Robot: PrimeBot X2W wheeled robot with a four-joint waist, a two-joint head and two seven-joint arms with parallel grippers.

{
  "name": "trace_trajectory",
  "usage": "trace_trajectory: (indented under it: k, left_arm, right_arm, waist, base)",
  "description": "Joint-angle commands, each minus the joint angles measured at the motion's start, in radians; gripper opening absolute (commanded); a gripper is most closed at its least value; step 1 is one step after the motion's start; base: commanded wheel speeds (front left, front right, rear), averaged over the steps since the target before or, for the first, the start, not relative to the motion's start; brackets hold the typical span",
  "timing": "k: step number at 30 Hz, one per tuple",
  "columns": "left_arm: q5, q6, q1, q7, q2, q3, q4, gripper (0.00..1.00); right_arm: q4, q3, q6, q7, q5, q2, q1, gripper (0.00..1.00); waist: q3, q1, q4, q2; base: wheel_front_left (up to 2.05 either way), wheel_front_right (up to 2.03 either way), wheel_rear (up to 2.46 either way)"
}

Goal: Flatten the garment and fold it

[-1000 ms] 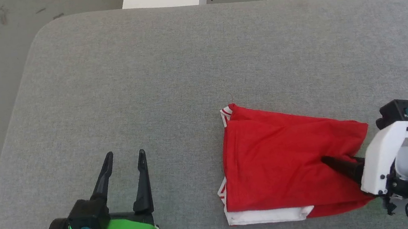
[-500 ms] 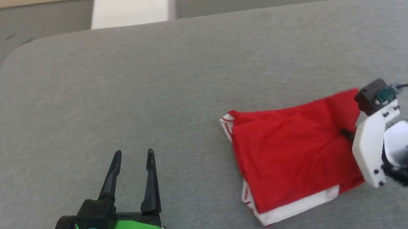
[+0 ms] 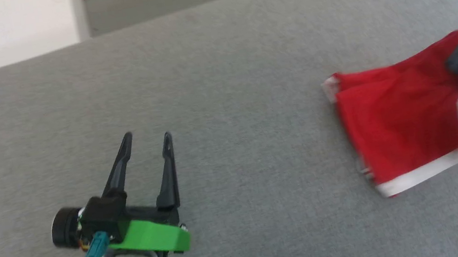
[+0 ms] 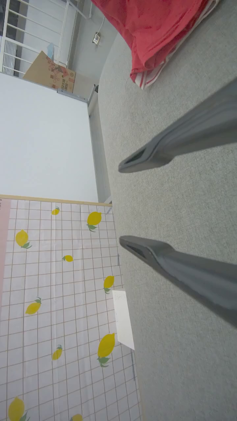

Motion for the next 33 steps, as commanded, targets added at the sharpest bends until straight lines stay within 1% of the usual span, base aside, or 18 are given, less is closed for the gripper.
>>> trace_trajectory:
  k: [1, 3, 6, 9, 11, 14, 19, 21, 24, 28, 29, 30, 33]
  left_arm:
    - [0.01, -0.004, -0.022, -0.004, 0.011, -0.005, -0.007, 1.0]
    - [0.02, -0.005, -0.044, -0.004, 0.019, -0.018, -0.026, 1.0]
    - [0.032, -0.006, -0.074, -0.004, 0.029, -0.043, -0.057, 1.0]
    - [0.035, -0.006, -0.099, -0.004, 0.034, -0.061, -0.09, 1.0]
    - [0.039, -0.006, -0.115, -0.004, 0.043, -0.07, -0.105, 1.0]
    - [0.045, -0.007, -0.133, -0.004, 0.047, -0.088, -0.125, 1.0]
    - [0.045, -0.007, -0.156, -0.004, 0.051, -0.1, -0.16, 1.0]
    - [0.044, -0.007, -0.164, -0.004, 0.051, -0.102, -0.165, 1.0]
    - [0.043, -0.007, -0.179, -0.004, 0.051, -0.104, -0.168, 1.0]
    - [0.038, -0.007, -0.188, -0.004, 0.048, -0.109, -0.16, 1.0]
    - [0.036, -0.007, -0.189, -0.004, 0.046, -0.111, -0.151, 1.0]
    - [0.033, -0.007, -0.189, -0.004, 0.045, -0.111, -0.144, 1.0]
    - [0.02, -0.003, -0.183, -0.004, 0.036, -0.104, -0.122, 1.0]
  right_arm:
    - [0.015, -0.009, -0.002, -0.02, 0.003, -0.02, -0.024, 0.0]
    - [0.056, -0.032, -0.002, -0.051, 0.006, -0.057, -0.031, 0.0]
    - [0.138, -0.087, -0.002, -0.134, -0.019, -0.092, -0.031, 0.0]
    - [0.234, -0.147, -0.002, -0.239, -0.048, -0.112, -0.017, 0.0]
    - [0.293, -0.183, -0.002, -0.292, -0.072, -0.118, -0.016, 0.0]
    - [0.381, -0.224, -0.002, -0.359, -0.11, -0.148, -0.012, 0.0]
    - [0.529, -0.356, -0.002, -0.464, -0.146, -0.147, -0.022, 0.0]
    - [0.572, -0.396, -0.002, -0.491, -0.163, -0.141, -0.025, 0.0]
    - [0.613, -0.446, -0.002, -0.527, -0.183, -0.126, -0.033, 0.0]
    - [0.656, -0.49, -0.002, -0.547, -0.213, -0.101, -0.042, 0.0]
    - [0.664, -0.504, -0.002, -0.556, -0.221, -0.095, -0.044, 0.36]
    - [0.668, -0.513, -0.002, -0.564, -0.23, -0.09, -0.046, 1.0]
    - [0.667, -0.529, -0.002, -0.591, -0.26, -0.079, -0.052, 1.0]
  waist:
    - [0.102, 0.0, -0.085, -0.0001]
    - [0.135, 0.0, -0.086, -0.0001]
    - [0.173, 0.0, -0.069, -0.0001]
    - [0.209, 0.0, -0.046, -0.0001]
    - [0.23, 0.0, -0.031, -0.0001]
    - [0.254, 0.0, -0.006, -0.0001]
    - [0.301, 0.0, 0.024, -0.0001]
    - [0.319, 0.0, 0.036, -0.0001]
    - [0.339, 0.0, 0.048, -0.0001]
    - [0.341, 0.0, 0.059, -0.0001]
    - [0.335, 0.0, 0.064, -0.0001]
    - [0.327, 0.0, 0.066, -0.0001]
    - [0.291, 0.0, 0.068, -0.0001]
  base:
    - [0.0, 0.0, 0.0]
    - [0.0, 0.0, 0.0]
    - [0.0, 0.0, 0.0]
    - [0.0, 0.0, 0.0]
    - [0.0, 0.0, 0.0]
    - [0.0, 0.0, 0.0]
    - [0.0, 0.0, 0.0]
    - [0.0, 0.0, 0.0]
    - [0.0, 0.0, 0.0]
    - [0.0, 0.0, 0.0]
    - [0.0, 0.0, 0.0]
    - [0.0, 0.0, 0.0]
    - [0.0, 0.0, 0.0]
